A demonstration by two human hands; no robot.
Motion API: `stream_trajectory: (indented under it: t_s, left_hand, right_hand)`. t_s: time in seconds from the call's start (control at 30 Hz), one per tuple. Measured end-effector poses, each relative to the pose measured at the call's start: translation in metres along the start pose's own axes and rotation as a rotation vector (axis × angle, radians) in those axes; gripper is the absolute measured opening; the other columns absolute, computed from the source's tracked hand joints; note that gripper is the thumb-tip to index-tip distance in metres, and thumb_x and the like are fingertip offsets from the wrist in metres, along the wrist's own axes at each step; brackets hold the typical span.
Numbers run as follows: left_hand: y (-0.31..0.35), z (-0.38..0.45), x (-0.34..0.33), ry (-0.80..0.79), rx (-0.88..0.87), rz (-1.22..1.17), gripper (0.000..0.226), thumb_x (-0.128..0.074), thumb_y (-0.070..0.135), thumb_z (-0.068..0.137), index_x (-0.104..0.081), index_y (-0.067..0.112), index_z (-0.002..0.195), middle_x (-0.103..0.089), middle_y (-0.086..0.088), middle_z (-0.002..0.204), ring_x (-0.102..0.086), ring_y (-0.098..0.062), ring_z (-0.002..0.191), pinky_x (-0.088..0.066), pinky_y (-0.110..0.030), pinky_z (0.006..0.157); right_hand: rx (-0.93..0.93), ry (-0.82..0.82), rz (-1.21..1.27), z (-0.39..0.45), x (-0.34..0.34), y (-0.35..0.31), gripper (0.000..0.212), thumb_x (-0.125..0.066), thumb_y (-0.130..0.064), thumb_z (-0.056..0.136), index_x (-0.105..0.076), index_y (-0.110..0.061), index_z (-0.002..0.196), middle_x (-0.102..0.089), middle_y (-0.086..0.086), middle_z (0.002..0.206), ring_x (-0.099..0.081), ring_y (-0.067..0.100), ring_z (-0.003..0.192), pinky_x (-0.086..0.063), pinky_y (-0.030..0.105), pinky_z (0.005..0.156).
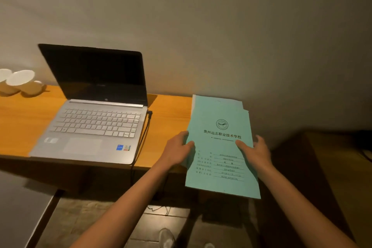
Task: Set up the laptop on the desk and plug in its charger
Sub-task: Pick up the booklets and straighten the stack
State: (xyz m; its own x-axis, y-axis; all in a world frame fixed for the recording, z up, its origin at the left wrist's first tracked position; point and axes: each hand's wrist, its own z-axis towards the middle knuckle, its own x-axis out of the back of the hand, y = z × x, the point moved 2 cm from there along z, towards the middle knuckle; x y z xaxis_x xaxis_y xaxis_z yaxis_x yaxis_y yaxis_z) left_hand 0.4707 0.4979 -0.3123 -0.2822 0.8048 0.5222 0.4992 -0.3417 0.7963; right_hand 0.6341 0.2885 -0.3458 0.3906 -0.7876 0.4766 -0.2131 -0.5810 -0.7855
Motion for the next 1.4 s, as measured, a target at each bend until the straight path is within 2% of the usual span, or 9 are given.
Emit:
stream_trajectory:
  t_s: [0.17,0.33,0.47,0.6,0.77,0.9,1.0,1.2,1.4]
  left_hand:
    - [0.003,0.005,-0.016,0.097,0.086,-0.06,0.058,-0.07,0.03,0.087,-0.036,0.018,0.133,-0.064,-0.002,0.114,-0.065,-0.02,0.097,-0.053,-0.031,0.073]
    - [-0.002,0.012,-0.028,-0.002,0.196,-0.261,0.042,-0.073,0.04,0.079,-0.048,0.02,0.106,-0.069,0.004,0.107,-0.072,-0.016,0.088,-0.062,-0.043,0.075]
    - [-0.01,0.022,-0.029,0.013,0.252,-0.37,0.038,-0.054,0.054,0.083,-0.049,0.018,0.095,-0.07,-0.009,0.103,-0.07,-0.031,0.093,-0.058,-0.053,0.082]
    - [0.001,0.025,-0.033,0.15,0.236,-0.426,0.025,-0.042,0.034,0.102,-0.044,0.011,0.092,-0.065,-0.012,0.095,-0.069,-0.027,0.084,-0.055,-0.038,0.064]
    - [0.001,0.038,-0.037,0.343,0.104,-0.024,0.022,-0.039,0.032,0.101,-0.047,0.015,0.09,-0.051,0.0,0.093,-0.049,-0.026,0.094,-0.042,-0.039,0.079]
    - [0.012,0.049,-0.039,0.296,0.117,0.099,0.062,-0.036,0.063,0.087,-0.045,0.01,0.119,-0.045,0.004,0.114,-0.043,-0.022,0.107,-0.036,-0.035,0.09]
    - [0.018,0.067,-0.026,0.246,0.347,-0.015,0.085,-0.051,0.074,0.072,-0.045,0.009,0.126,-0.056,-0.003,0.118,-0.055,-0.028,0.109,-0.048,-0.043,0.093]
    - [0.032,0.075,-0.023,0.149,0.472,-0.445,0.028,-0.072,0.04,0.07,-0.07,0.022,0.092,-0.076,0.0,0.086,-0.074,-0.021,0.076,-0.064,-0.042,0.068]
    - [0.022,0.053,-0.022,0.282,0.194,-0.542,0.031,-0.072,0.043,0.083,-0.062,0.026,0.107,-0.075,0.004,0.1,-0.074,-0.016,0.085,-0.062,-0.045,0.075]
  right_hand:
    - [-0.094,-0.057,0.192,-0.004,0.019,0.014,0.023,-0.073,-0.016,0.093,-0.07,-0.014,0.115,-0.079,0.004,0.099,-0.078,0.019,0.079,-0.059,0.029,0.06]
    - [-0.083,-0.055,0.287,0.0,0.029,0.009,0.029,-0.071,-0.014,0.094,-0.064,-0.016,0.122,-0.078,0.004,0.103,-0.078,0.018,0.081,-0.059,0.028,0.057]
    - [-0.061,-0.079,0.349,0.009,0.03,-0.005,0.022,-0.067,-0.017,0.097,-0.064,-0.021,0.119,-0.078,0.002,0.102,-0.077,0.019,0.083,-0.058,0.03,0.059]
    - [-0.092,-0.093,0.391,0.029,0.016,-0.018,0.024,-0.065,-0.016,0.099,-0.061,-0.017,0.122,-0.076,0.004,0.108,-0.076,0.022,0.089,-0.057,0.033,0.063]
    - [-0.101,-0.177,0.354,0.048,0.004,-0.018,0.035,-0.073,-0.018,0.093,-0.058,-0.031,0.121,-0.074,0.004,0.116,-0.076,0.024,0.094,-0.063,0.042,0.074]
    - [-0.237,-0.355,0.449,0.05,-0.004,-0.014,0.035,-0.071,-0.016,0.094,-0.062,-0.02,0.128,-0.079,0.008,0.106,-0.078,0.028,0.091,-0.063,0.042,0.073]
    - [-0.189,-0.299,0.433,0.045,-0.006,-0.018,0.027,-0.07,-0.014,0.095,-0.064,-0.016,0.122,-0.08,0.006,0.103,-0.078,0.024,0.087,-0.061,0.036,0.065]
    - [-0.05,-0.24,0.36,0.039,-0.004,-0.041,0.031,-0.066,-0.015,0.098,-0.057,-0.024,0.125,-0.076,0.001,0.11,-0.076,0.021,0.093,-0.06,0.035,0.065]
    - [0.089,-0.304,0.423,0.025,0.013,-0.065,0.024,-0.066,-0.011,0.097,-0.061,-0.027,0.115,-0.079,0.001,0.103,-0.078,0.019,0.085,-0.062,0.032,0.06]
